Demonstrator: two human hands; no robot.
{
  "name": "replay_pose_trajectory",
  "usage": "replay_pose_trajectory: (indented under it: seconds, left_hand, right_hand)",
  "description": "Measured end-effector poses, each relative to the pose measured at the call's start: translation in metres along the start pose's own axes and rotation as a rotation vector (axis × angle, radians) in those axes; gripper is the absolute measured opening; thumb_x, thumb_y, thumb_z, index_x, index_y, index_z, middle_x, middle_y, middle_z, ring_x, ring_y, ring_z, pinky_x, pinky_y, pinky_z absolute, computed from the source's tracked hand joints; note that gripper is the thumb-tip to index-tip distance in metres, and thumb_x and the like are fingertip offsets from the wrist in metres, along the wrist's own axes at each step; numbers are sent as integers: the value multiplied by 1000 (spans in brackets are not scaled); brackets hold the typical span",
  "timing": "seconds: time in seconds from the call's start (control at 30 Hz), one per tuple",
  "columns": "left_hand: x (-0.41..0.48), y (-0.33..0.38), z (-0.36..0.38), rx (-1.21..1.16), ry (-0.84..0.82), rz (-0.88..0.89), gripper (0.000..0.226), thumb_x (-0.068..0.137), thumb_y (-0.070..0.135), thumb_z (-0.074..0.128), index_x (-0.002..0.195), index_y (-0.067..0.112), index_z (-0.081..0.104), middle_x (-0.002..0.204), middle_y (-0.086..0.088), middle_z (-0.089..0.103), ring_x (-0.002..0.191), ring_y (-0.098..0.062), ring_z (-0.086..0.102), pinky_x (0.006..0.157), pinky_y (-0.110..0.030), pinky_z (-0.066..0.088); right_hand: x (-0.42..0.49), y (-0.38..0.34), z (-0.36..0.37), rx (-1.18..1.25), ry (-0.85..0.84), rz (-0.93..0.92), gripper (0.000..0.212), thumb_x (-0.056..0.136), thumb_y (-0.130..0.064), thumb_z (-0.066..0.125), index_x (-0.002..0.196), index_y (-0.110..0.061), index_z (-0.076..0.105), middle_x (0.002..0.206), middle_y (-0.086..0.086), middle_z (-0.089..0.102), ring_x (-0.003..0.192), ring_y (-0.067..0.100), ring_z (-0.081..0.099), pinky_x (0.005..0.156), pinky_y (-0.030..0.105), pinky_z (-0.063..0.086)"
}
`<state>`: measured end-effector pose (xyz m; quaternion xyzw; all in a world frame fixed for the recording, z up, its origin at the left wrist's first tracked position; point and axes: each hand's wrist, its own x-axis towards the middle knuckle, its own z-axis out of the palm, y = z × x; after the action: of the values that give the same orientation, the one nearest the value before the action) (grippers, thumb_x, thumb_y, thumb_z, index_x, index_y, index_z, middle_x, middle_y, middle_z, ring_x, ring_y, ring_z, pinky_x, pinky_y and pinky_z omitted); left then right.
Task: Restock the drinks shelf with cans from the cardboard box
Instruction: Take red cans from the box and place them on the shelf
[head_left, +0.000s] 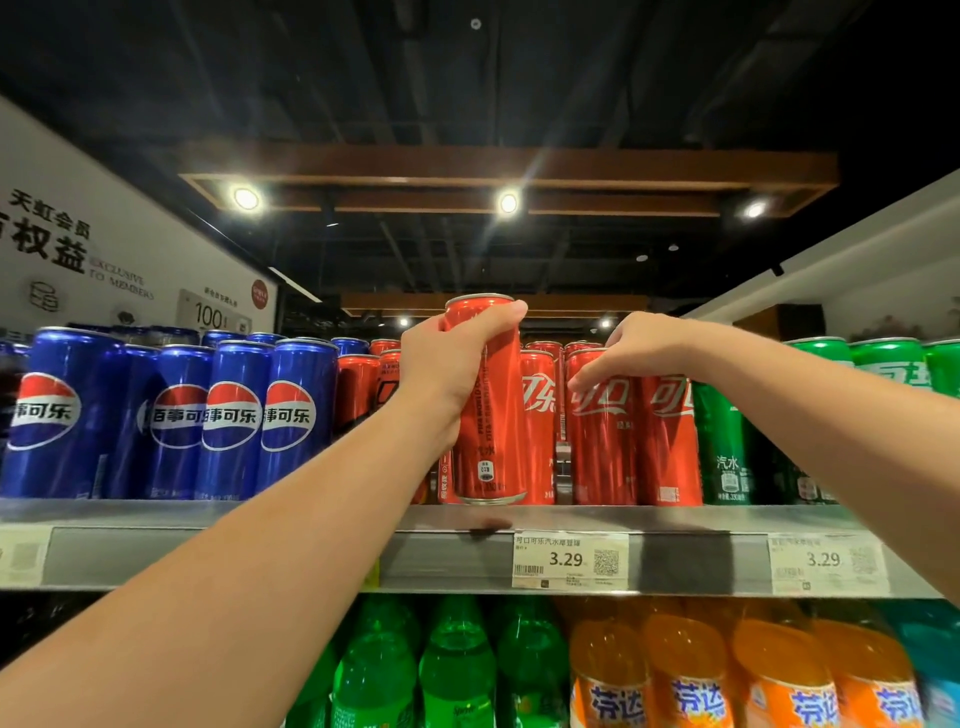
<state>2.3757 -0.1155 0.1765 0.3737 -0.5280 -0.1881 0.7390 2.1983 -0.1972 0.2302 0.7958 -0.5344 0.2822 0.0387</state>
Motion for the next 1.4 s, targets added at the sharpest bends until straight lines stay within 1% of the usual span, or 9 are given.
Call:
replay_pose_trajectory:
  seconds: [0.1, 0.2, 0.43, 0.57, 0.67, 0.83, 1.0, 1.27, 1.4]
  left_hand:
    - [0, 2, 1, 7, -27, 5, 52, 68, 49, 77, 108, 22, 59, 94, -3, 71, 83, -19, 71, 75, -39, 58]
    - [0, 7, 5, 8, -54, 63, 55, 70, 49, 75, 116, 23, 59, 101, -4, 69, 88, -19, 69, 74, -38, 58]
    - [-5, 16, 21, -201, -132, 45, 53, 79, 47, 62, 121, 16, 60, 114, -14, 63, 99, -29, 64, 77, -43, 56]
    - [-6, 17, 34, -256, -208, 92, 36, 90, 39, 52, 119, 20, 62, 106, -8, 65, 91, -20, 65, 62, -31, 56]
    - [-8, 15, 45, -237, -261, 139, 33, 87, 41, 52, 109, 20, 65, 100, -9, 66, 82, -17, 65, 58, -28, 55]
    - [-14, 4, 65, -151, -339, -40, 74, 62, 55, 68, 125, 17, 55, 108, -11, 68, 93, -23, 68, 72, -37, 57]
    - [-16, -7, 84, -72, -242, -4, 56, 55, 36, 88, 102, 20, 64, 86, -3, 73, 74, -16, 72, 65, -32, 58]
    - [-16, -8, 91, 6, -335, 106, 70, 55, 44, 79, 116, 21, 56, 100, -3, 69, 83, -16, 71, 69, -32, 56]
    - [-17, -7, 95, -42, -387, 54, 64, 59, 43, 74, 116, 17, 58, 97, -7, 70, 80, -20, 70, 71, -40, 57]
  right_hand:
    - [-13, -12, -4, -58, 238, -120, 71, 70, -70, 64, 121, -21, 60, 124, -2, 61, 117, 23, 54, 106, 46, 33]
    - [-36, -26, 1, 441, 338, -297, 38, 81, -47, 66, 110, -23, 66, 109, -5, 65, 103, 14, 60, 93, 39, 48]
    - [-78, -17, 29, 1123, -242, -386, 38, 86, -29, 55, 111, 0, 59, 99, 13, 62, 92, 29, 59, 83, 39, 51]
    - [-83, -6, 38, 1214, -422, -397, 45, 75, -16, 66, 119, -6, 59, 112, 15, 68, 103, 29, 66, 88, 40, 55]
    - [-85, 2, 40, 1244, -348, -371, 49, 72, -12, 71, 119, -3, 60, 114, 19, 67, 104, 33, 67, 88, 45, 55]
    - [-88, 18, 43, 1169, -97, -266, 40, 71, -9, 78, 109, -11, 65, 105, 12, 72, 97, 29, 70, 90, 47, 54]
    - [-93, 29, 47, 1038, 115, -187, 48, 60, -22, 88, 102, -23, 63, 91, -1, 75, 84, 18, 73, 83, 42, 56]
    - [-106, 48, 31, 1173, -160, -236, 43, 76, -13, 67, 116, 0, 57, 104, 18, 66, 99, 34, 66, 89, 43, 54]
    - [-104, 51, 31, 1151, -77, -231, 35, 80, -13, 71, 112, -4, 62, 105, 14, 70, 97, 28, 69, 88, 40, 56]
